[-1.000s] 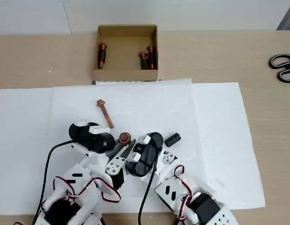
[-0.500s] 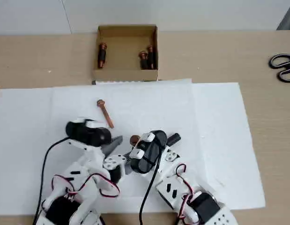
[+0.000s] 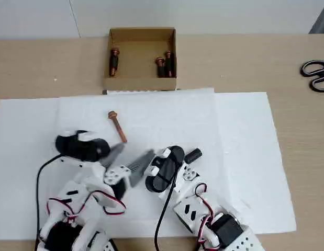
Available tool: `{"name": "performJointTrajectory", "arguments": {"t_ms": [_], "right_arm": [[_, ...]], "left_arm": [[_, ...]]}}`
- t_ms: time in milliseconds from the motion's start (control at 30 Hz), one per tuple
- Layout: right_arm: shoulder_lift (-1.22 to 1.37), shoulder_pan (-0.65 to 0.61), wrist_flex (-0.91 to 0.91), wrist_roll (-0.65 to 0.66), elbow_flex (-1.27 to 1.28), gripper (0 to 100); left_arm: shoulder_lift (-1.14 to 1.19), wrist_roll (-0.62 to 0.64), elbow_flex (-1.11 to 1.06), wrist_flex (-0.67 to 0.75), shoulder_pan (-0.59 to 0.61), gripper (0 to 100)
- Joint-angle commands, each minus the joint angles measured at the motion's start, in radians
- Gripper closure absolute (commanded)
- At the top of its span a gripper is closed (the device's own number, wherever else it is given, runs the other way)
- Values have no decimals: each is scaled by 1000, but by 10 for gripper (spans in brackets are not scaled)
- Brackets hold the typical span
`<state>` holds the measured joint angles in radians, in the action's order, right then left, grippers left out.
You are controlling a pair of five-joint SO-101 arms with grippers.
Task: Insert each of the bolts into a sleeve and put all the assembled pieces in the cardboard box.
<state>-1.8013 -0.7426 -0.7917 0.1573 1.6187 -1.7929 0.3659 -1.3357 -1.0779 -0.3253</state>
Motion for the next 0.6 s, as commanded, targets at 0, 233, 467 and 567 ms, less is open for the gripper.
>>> {"name": "performJointTrajectory", "arguments": {"t_ms": [0, 233, 467, 567], "right_arm": [[-12, 36, 48, -2, -15, 997], [-2, 200, 131, -68, 0, 997], [2, 377, -8, -288, -100, 997], [45, 384, -54, -327, -160, 997]], "left_arm": [[-8, -26, 42, 5, 104, 878], [-8, -52, -16, 0, 183, 994], [-8, -245, -162, -8, 227, 994], [-8, -241, -166, -15, 235, 994]]}}
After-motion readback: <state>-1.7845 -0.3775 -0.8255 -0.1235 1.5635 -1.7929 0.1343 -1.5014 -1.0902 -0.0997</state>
